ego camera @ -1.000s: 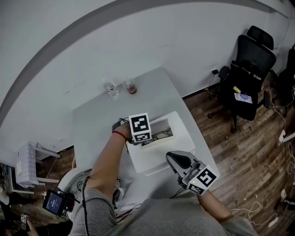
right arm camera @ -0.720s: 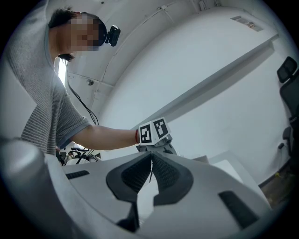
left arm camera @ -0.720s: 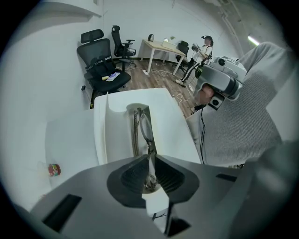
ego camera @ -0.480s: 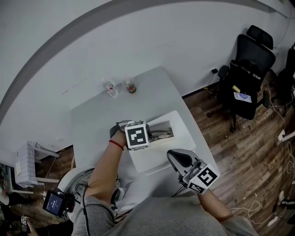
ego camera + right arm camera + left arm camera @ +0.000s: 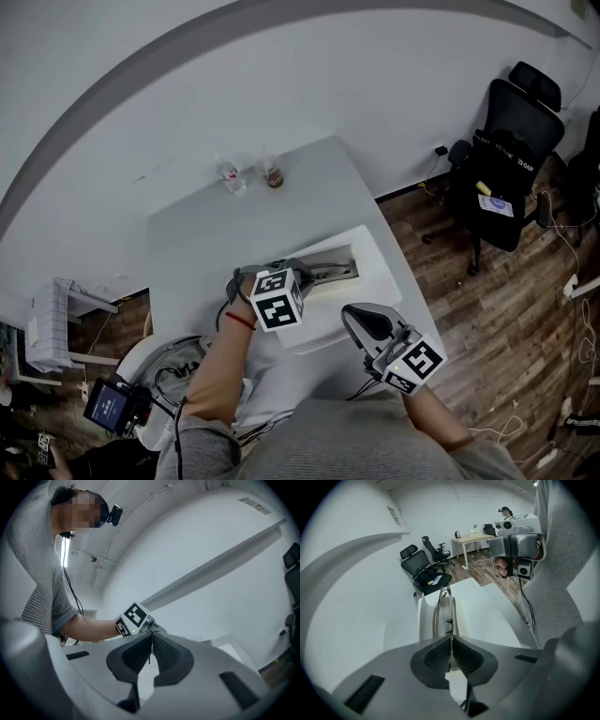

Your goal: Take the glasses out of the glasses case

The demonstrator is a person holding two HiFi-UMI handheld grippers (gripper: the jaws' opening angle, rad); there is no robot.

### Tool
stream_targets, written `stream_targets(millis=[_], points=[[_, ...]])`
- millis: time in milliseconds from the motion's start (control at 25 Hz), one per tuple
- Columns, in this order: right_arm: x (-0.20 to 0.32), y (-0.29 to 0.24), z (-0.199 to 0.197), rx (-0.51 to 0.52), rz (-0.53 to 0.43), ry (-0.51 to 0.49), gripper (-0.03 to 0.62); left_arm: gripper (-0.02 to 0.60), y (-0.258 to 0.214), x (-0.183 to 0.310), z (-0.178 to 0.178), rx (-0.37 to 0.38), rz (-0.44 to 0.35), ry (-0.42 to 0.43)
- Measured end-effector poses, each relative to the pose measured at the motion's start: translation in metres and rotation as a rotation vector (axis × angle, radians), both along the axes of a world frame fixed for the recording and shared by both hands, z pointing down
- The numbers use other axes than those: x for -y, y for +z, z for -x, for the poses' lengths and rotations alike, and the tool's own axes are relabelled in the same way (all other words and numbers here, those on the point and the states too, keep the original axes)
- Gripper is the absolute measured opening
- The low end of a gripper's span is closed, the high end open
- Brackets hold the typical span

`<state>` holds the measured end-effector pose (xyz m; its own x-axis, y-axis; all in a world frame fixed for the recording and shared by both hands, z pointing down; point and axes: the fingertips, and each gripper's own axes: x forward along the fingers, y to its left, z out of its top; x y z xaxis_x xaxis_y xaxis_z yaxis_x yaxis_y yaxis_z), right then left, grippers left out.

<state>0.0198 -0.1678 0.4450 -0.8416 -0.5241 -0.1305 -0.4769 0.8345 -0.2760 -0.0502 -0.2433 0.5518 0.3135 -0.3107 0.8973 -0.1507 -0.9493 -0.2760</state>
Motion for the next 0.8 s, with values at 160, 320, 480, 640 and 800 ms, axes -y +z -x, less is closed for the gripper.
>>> stream_targets(millis=[160,320,480,640,800], points=[[-0.001,-0.002,-0.001,-0.007,-0.003,0.000,0.014,0.023,-0.010,-0.002,-0.005,-0.076,-0.082,-0.046],[-0.002,-0.005,-0.002,-0.016,-0.010,0.008,0.014,0.023,-0.024,-0.007,-0.013,-0.179,-0.161,-0.091],[-0.004,-0.008,-0.004,-0.021,-0.017,0.017,0.014,0.023,-0.046,-0.014,-0.020,-0.354,-0.222,-0.160],[-0.005,-0.012,-0.006,-0.031,-0.022,0.022,0.015,0.023,-0.056,-0.021,-0.024,-0.474,-0.232,-0.206],[-0.007,-0.015,-0.005,-0.040,-0.029,0.020,0.014,0.023,-0.063,-0.025,-0.022,-0.556,-0.241,-0.238]])
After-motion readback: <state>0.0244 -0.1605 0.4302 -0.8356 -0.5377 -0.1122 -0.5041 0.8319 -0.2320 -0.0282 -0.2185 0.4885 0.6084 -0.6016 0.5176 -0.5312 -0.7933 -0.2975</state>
